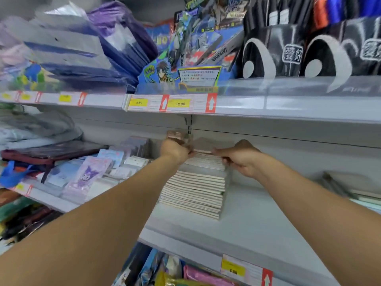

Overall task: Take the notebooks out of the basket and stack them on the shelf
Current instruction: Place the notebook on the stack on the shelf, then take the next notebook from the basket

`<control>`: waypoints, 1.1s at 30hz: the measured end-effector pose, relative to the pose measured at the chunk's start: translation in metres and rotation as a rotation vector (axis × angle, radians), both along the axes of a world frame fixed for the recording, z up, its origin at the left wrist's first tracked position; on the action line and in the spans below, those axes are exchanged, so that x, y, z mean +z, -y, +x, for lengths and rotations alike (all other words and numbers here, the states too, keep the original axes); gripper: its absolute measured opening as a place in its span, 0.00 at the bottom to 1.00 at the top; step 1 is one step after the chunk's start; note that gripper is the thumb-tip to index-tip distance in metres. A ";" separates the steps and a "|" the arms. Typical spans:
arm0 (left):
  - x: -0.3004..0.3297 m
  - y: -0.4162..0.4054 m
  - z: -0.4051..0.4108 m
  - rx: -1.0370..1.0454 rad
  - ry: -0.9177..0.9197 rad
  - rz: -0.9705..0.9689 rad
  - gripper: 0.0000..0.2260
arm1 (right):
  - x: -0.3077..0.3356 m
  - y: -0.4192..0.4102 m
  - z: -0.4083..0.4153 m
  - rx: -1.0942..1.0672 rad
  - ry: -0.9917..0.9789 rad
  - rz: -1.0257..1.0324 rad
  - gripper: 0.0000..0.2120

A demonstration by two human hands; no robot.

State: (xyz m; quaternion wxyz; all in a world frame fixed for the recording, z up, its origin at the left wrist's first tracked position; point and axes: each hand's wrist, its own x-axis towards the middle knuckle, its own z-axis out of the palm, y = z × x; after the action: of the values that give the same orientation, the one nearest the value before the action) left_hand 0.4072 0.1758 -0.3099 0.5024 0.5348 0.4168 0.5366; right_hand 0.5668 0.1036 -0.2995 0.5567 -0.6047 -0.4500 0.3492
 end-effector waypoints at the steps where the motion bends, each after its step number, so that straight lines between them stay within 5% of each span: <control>1: -0.003 -0.005 0.001 0.022 -0.022 0.000 0.06 | -0.004 -0.005 0.004 -0.035 0.144 -0.025 0.15; 7: -0.023 -0.036 0.005 0.303 -0.497 0.235 0.13 | -0.030 -0.030 0.017 -0.128 0.229 0.038 0.17; 12: -0.028 -0.032 0.000 0.160 -0.216 0.139 0.08 | -0.037 -0.032 0.014 -0.135 0.347 0.046 0.10; 16: -0.034 0.002 -0.006 0.192 -0.332 0.249 0.10 | -0.036 -0.001 0.002 -0.261 0.546 0.144 0.14; 18: -0.054 0.049 -0.010 0.272 -0.262 0.441 0.16 | -0.055 0.043 -0.009 -0.383 0.501 0.337 0.16; 20: -0.101 0.112 -0.016 0.306 -0.151 0.615 0.10 | -0.102 0.106 -0.029 -0.435 0.347 0.553 0.12; 22: -0.175 0.168 -0.019 0.228 -0.122 0.560 0.03 | -0.172 0.174 -0.052 -0.455 0.288 0.593 0.15; 24: -0.270 0.222 -0.023 0.080 -0.178 0.249 0.04 | -0.271 0.231 -0.063 -0.393 0.377 0.330 0.17; 26: -0.363 0.275 -0.033 -0.074 -0.270 -0.150 0.07 | -0.389 0.284 -0.067 -0.315 0.475 -0.188 0.11; 29: -0.457 0.345 -0.057 -0.224 -0.374 -0.573 0.04 | -0.519 0.349 -0.062 -0.291 0.370 -0.965 0.38; 31: -0.493 0.378 -0.073 -0.277 -0.466 -0.751 0.04 | -0.541 0.376 -0.071 -0.307 0.285 -1.225 0.57; 33: -0.516 0.398 -0.082 -0.372 -0.588 -0.844 0.10 | -0.537 0.386 -0.084 -0.260 0.194 -1.338 0.57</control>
State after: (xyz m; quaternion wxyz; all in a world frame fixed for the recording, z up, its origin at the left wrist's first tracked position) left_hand 0.3250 -0.2218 -0.8258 0.6221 0.4790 0.6170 0.0528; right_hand 0.4825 -0.2827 -0.8366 0.0581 -0.8959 -0.1092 0.4267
